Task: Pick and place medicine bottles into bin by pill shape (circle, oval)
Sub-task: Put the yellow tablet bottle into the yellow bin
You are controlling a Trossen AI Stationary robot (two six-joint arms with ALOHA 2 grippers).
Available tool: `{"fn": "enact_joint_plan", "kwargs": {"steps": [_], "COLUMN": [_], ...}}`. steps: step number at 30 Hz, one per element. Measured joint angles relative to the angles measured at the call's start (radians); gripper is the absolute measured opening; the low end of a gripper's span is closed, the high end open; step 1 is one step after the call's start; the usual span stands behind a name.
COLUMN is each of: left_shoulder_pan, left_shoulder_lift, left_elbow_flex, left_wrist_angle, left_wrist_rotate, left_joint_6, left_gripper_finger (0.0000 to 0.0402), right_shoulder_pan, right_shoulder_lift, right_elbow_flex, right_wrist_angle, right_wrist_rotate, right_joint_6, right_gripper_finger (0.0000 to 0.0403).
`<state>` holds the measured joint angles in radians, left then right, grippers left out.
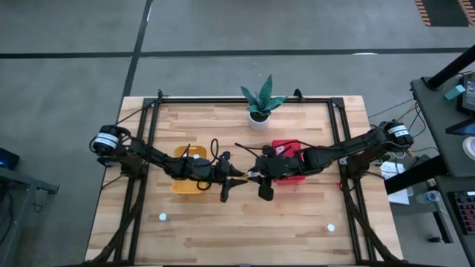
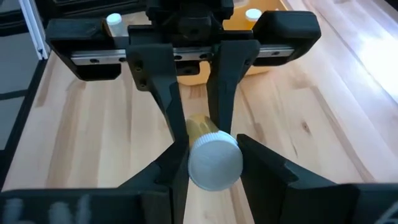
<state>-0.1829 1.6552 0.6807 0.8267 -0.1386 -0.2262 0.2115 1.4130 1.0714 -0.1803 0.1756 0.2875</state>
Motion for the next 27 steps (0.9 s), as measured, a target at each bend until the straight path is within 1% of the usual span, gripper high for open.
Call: {"fn": "enact_joint_plan", "kwargs": {"steps": [5, 12, 16, 19, 23, 27], "left_shoulder_pan": [0.0, -0.011, -0.01, -0.016, -0.032, -0.045], "left_shoulder_lift": [-0.002, -0.003, -0.004, -0.004, -0.005, -0.005], "left_elbow_flex": [0.002, -0.005, -0.015, -0.027, -0.036, -0.037], "left_wrist_angle": [0.04, 0.078, 0.113, 0.18, 0.289, 0.345], "left_wrist_rotate": [-0.002, 0.0, 0.0, 0.023, 0.089, 0.137], "left_joint_6": [0.018, 0.085, 0.086, 0.109, 0.157, 0.195], "left_gripper_finger": [0.0067, 0.0074, 0.0075, 0.0074, 0.0074, 0.0074], "right_shoulder_pan": [0.0, 0.035, 0.079, 0.126, 0.19, 0.236], "right_shoulder_lift": [-0.041, -0.137, -0.185, -0.215, -0.238, -0.246], "right_elbow_flex": [-0.001, -0.001, -0.01, -0.027, -0.074, -0.135], "right_wrist_angle": [-0.001, 0.003, -0.002, 0.002, 0.011, 0.107], "right_wrist_rotate": [0.001, 0.012, 0.024, 0.095, 0.194, 0.237], "right_joint_6": [-0.018, -0.029, -0.045, -0.064, -0.076, -0.1], "right_gripper_finger": [0.012, 0.0153, 0.0161, 0.0158, 0.0149, 0.0141]}}
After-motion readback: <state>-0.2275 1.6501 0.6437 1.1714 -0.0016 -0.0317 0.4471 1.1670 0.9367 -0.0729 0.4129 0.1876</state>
